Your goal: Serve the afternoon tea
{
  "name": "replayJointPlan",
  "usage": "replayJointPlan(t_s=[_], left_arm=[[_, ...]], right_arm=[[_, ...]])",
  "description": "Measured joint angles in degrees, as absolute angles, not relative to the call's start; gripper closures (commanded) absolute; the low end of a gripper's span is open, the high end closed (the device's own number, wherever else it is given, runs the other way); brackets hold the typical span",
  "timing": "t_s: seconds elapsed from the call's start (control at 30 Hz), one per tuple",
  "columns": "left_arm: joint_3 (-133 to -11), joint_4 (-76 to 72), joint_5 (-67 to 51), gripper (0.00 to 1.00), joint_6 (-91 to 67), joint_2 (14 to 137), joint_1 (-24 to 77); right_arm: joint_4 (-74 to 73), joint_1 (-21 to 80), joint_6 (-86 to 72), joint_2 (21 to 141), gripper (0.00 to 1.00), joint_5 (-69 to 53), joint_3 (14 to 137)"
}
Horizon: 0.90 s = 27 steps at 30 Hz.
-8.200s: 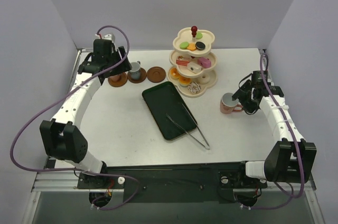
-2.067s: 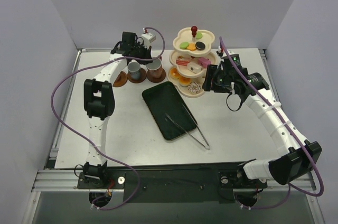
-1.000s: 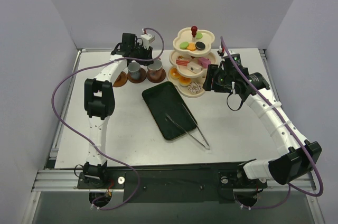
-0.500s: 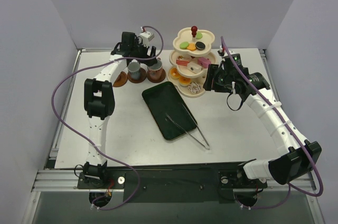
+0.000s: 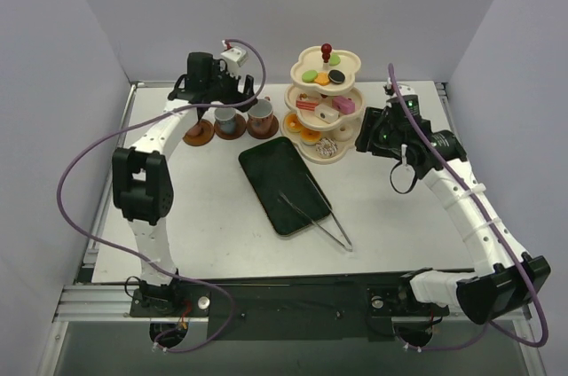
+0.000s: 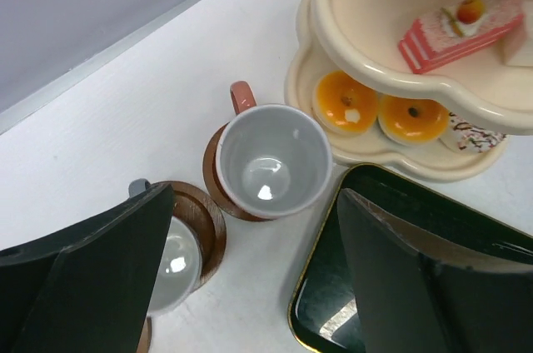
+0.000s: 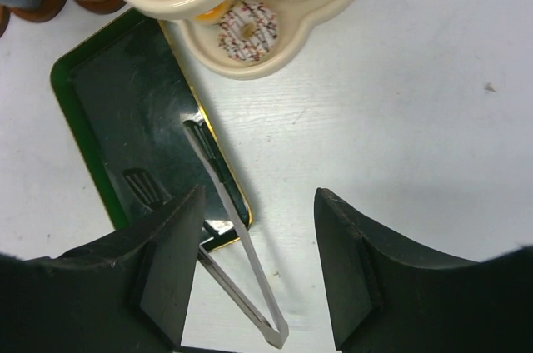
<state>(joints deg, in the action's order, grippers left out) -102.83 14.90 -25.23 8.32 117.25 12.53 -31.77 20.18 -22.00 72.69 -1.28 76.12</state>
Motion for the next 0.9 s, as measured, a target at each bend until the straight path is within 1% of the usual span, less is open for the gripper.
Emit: replayJointPlan(t_s=[0.13,0.23,0.33,0.47,0.57,0.7,0.9], left_arm=[[-94.63,10.83,-23.03,0.09,5.02,107.63,12.6],[-88.84,8.49,-17.98,0.09,1.8,99.85,13.21],[-80.95,6.04,-9.1,0.09,-0.21,90.54,15.51],[-71.53,5.8,6.15,0.09,-2.57,78.3,22.35],[-69.6,8.29,14.9,0.09,-5.13,72.58,25.96],[-69.56,13.74,24.23,0.09,-9.78,67.16,26.02],[-67.46,20.01,30.26,0.09,-14.28,61.41,25.93]], right_arm=[[-31.4,18.22,-23.4,69.14,0.49,2.74,73.41],[-30.98,17.02,-24.47,65.8,0.49,6.57,71.24],[-30.57,16.56,-24.82,62.28,0.49,10.15,69.54],[-29.63,16.53,-24.16,57.47,0.49,13.8,67.94],[-28.95,16.53,-23.11,54.96,0.49,15.49,67.29],[-27.29,16.53,-20.93,52.07,0.49,16.84,65.69],[-26.65,16.53,-18.28,49.36,0.49,17.56,64.25]])
